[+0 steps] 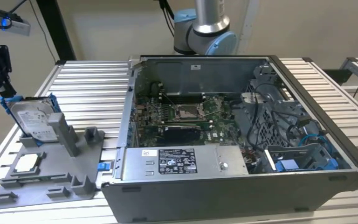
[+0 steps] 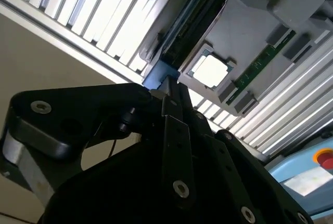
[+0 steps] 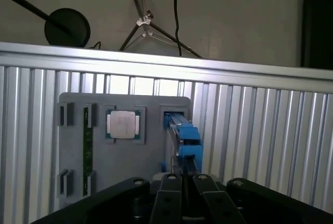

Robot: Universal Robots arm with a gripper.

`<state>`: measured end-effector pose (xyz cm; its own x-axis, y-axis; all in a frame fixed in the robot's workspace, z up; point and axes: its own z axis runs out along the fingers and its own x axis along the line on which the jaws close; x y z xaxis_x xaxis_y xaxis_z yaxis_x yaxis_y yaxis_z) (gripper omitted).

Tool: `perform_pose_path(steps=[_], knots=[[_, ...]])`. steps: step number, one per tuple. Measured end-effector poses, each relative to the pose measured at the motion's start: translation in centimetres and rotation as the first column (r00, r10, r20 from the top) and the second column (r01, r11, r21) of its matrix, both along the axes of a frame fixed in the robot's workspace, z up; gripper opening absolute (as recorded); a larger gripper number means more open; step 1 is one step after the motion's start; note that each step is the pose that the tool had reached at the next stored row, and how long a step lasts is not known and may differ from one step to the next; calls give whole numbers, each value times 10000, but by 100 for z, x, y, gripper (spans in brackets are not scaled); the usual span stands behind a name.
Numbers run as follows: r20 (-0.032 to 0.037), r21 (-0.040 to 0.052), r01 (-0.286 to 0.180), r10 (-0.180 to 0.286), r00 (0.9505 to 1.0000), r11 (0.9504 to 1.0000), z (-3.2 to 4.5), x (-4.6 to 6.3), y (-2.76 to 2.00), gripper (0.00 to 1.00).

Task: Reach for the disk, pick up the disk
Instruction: 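Pick up the disk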

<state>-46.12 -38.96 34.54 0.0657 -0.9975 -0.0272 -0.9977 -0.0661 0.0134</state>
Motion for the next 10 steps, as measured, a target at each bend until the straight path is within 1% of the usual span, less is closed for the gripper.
perform_pose_path(steps=[10], knots=[[1, 2, 0, 0, 10000, 10000, 0, 0, 0, 100]])
